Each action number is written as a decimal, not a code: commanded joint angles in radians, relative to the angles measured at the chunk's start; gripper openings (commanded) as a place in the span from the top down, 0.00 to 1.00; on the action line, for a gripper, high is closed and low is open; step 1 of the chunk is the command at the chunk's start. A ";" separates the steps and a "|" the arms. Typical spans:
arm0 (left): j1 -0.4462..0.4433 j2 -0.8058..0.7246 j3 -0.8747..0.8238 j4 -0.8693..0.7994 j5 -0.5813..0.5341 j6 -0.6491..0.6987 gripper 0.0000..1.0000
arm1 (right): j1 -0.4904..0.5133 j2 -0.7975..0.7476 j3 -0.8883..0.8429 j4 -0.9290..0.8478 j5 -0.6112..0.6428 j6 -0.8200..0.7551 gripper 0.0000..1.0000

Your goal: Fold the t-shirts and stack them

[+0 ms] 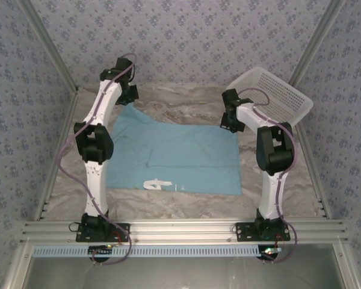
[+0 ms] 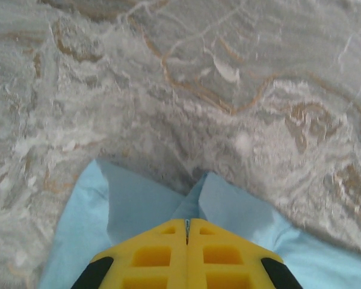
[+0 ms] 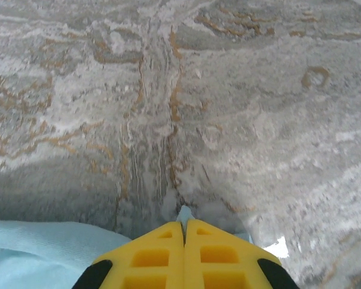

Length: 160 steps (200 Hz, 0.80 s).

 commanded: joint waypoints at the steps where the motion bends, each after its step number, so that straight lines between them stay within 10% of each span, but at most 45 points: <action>1: -0.049 -0.177 -0.051 -0.033 -0.069 0.028 1.00 | -0.002 -0.096 -0.052 -0.027 -0.026 -0.011 1.00; 107: -0.097 -0.928 -1.026 -0.028 -0.281 -0.163 1.00 | 0.034 -0.433 -0.459 -0.006 -0.048 0.002 1.00; 160: -0.078 -1.093 -1.230 -0.036 -0.297 -0.335 1.00 | 0.055 -0.472 -0.534 -0.017 -0.020 0.010 1.00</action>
